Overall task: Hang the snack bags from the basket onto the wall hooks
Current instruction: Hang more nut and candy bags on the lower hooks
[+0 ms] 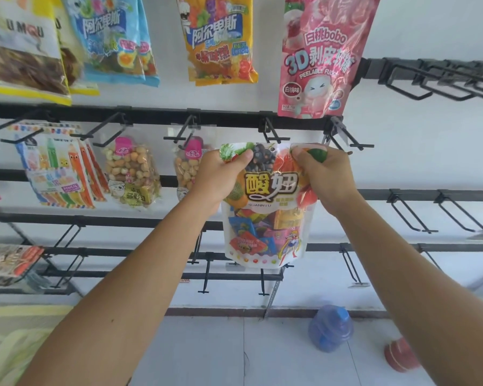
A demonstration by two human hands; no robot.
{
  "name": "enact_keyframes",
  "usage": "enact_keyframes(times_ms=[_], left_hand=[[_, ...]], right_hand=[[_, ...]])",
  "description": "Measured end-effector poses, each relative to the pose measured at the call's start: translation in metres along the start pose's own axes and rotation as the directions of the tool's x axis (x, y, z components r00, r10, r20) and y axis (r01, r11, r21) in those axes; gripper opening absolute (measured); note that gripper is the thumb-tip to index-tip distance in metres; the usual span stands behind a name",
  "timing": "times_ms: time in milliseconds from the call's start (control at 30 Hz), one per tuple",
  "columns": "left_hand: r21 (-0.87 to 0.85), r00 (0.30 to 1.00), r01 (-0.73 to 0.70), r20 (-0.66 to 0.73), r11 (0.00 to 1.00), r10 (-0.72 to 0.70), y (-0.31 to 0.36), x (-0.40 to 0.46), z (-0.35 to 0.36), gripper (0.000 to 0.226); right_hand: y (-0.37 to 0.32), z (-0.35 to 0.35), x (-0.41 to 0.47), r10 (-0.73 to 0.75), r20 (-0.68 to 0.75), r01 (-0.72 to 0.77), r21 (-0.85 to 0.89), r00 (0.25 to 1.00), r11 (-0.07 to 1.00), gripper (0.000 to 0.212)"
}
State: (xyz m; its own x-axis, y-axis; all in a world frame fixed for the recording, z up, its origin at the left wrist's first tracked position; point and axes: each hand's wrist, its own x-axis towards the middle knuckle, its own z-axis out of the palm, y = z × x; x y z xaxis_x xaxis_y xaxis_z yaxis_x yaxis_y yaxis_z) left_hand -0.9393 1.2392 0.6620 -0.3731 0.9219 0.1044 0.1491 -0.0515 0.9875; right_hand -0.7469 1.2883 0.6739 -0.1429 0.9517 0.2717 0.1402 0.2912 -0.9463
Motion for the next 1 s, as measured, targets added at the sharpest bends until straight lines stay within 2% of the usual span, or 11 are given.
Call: enact_keyframes(times_ms=[300, 567, 767, 1000], left_hand=[[-0.016, 0.999, -0.028, -0.024, 0.999, 0.028, -0.001, 0.001, 0.007, 0.023], [0.038, 0.992, 0.027, -0.124, 0.999, -0.022, -0.007, 0.024, 0.014, 0.021], [0.0, 0.977, 0.061, -0.203, 0.998, -0.06, -0.005, 0.046, 0.022, 0.014], [0.003, 0.956, 0.095, -0.279, 0.995, -0.091, -0.01, 0.057, 0.027, 0.027]], right_hand=[[0.006, -0.004, 0.006, -0.01, -0.011, 0.011, 0.034, 1.0, 0.999, 0.009], [0.018, 0.008, 0.031, 0.02, -0.018, -0.022, -0.095, 1.0, 0.995, 0.008], [0.022, 0.018, 0.048, 0.028, -0.062, -0.039, -0.188, 0.998, 0.981, 0.016], [0.027, 0.025, 0.056, 0.007, -0.118, -0.037, -0.25, 0.993, 0.968, 0.014]])
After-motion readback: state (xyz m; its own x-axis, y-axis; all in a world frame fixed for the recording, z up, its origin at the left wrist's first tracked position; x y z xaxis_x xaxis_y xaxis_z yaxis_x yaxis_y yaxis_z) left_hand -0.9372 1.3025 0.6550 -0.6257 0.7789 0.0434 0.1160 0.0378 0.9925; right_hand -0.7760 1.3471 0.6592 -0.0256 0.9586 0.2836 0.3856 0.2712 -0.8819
